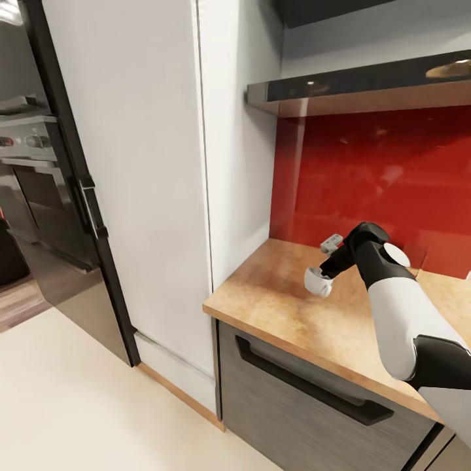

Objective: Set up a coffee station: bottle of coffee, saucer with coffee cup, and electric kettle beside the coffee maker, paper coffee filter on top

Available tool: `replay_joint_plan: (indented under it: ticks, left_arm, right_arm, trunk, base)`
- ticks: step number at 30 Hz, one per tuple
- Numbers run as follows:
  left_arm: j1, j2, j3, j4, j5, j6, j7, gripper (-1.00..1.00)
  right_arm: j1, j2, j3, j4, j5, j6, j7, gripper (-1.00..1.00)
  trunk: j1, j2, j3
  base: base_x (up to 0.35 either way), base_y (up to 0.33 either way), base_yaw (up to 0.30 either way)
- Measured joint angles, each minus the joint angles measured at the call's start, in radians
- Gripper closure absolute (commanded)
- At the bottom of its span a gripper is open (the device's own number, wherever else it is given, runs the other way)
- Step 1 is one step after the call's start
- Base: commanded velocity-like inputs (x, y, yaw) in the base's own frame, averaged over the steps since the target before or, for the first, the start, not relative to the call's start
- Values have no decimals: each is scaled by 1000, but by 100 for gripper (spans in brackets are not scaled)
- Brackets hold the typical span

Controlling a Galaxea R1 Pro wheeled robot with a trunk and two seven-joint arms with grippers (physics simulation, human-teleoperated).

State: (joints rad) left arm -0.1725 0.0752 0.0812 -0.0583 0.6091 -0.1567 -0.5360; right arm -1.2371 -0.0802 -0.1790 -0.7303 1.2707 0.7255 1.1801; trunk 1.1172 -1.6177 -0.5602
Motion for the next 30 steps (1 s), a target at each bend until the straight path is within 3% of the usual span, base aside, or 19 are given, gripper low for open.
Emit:
replay_joint_plan:
  ticks: [6, 15, 23, 26, 30]
  left_arm:
    - [0, 0, 0, 0, 0, 0, -1, -100]
    - [0, 0, 0, 0, 0, 0, -1, -100]
    - [0, 0, 0, 0, 0, 0, -1, -100]
    - [0, 0, 0, 0, 0, 0, -1, -100]
    - [0, 0, 0, 0, 0, 0, -1, -100]
  right_arm:
    - [-1, 0, 0, -22, 4, 5, 1, 100]
    - [-1, -12, 2, -197, 22, 58, 6, 100]
    - [-1, -24, 2, -248, 206, 91, 8, 100]
    - [-1, -26, 2, -251, 234, 94, 9, 100]
    - [-1, -30, 3, -252, 240, 94, 9, 100]
  trunk:
    - [-23, 42, 19]
    - [-58, 105, 47]
    - [-88, 161, 72]
    - [-100, 182, 81]
    - [-107, 196, 88]
  base:
    - [0, 0, 0]
    - [0, 0, 0]
    - [0, 0, 0]
    - [0, 0, 0]
    - [0, 0, 0]
